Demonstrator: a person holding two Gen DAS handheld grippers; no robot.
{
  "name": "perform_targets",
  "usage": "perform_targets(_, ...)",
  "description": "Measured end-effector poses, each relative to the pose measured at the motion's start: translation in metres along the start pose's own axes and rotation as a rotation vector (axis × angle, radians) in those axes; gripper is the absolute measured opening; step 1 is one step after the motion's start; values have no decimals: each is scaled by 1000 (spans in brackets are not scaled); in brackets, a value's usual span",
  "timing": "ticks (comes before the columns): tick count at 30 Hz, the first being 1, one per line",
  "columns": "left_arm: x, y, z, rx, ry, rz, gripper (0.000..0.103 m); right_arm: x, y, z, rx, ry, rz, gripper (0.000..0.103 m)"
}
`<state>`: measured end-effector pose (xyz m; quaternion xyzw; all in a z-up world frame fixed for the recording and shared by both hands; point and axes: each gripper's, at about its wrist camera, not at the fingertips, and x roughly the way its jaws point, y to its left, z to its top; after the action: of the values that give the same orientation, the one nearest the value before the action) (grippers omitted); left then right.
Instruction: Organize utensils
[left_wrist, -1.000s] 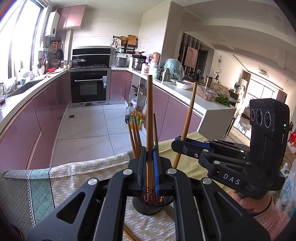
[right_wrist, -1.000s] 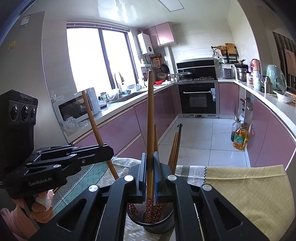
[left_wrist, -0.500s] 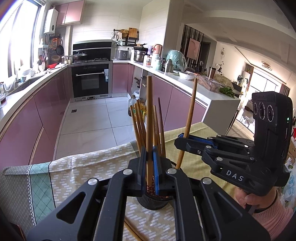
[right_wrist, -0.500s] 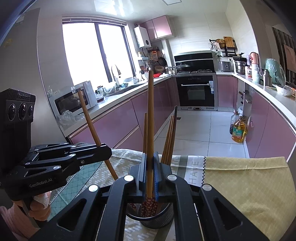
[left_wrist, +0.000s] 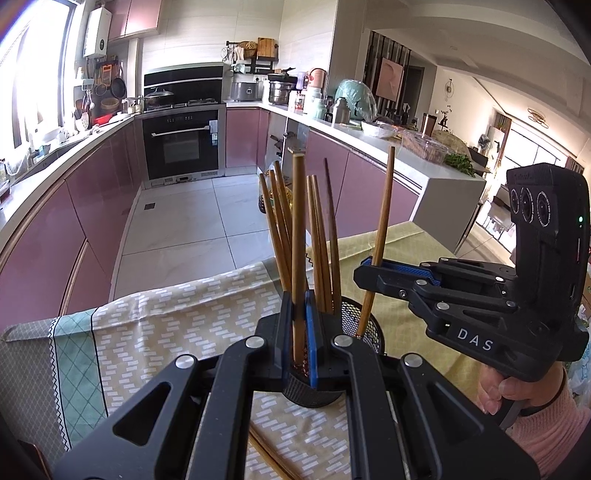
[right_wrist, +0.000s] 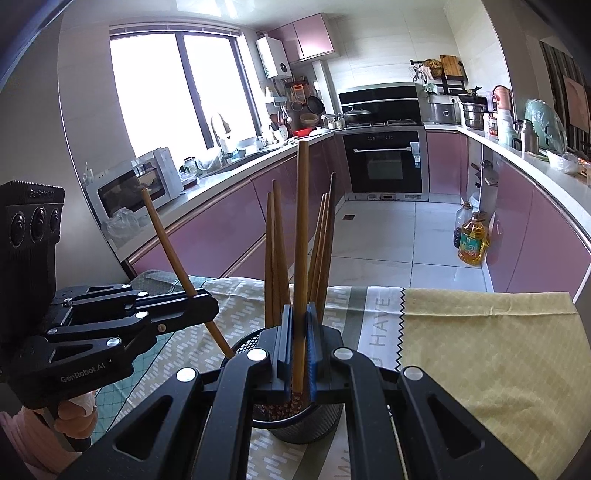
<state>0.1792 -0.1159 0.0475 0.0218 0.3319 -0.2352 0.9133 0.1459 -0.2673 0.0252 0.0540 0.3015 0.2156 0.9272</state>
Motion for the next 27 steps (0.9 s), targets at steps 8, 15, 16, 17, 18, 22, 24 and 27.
perform_targets(8, 17, 7, 1, -17, 24, 3, 8, 5, -4, 1, 17, 6, -8, 6)
perform_targets(15, 29, 14, 0, -41, 34, 6, 8, 7, -9, 0, 41, 0, -22, 8)
perform_targets(16, 30, 14, -1, -43, 34, 8, 8, 6, -10, 0, 47, -3, -23, 8)
perform_targets(17, 30, 15, -2, -45, 33, 6, 10, 7, -9, 0, 49, -4, -24, 9)
perform_targets(18, 30, 15, -2, -48, 32, 6, 11, 6, -10, -1, 51, -4, -23, 10)
perform_targets(22, 23, 19, -8, -59, 13, 6, 16, 2, -9, -4, 48, -6, -18, 13)
perform_targets(24, 18, 19, -12, -56, -1, 15, 17, -2, -6, -7, 42, -9, -11, 13)
perform_targets(27, 8, 19, -18, -50, -25, 29, 29, -10, -2, -9, 31, -20, 6, 21)
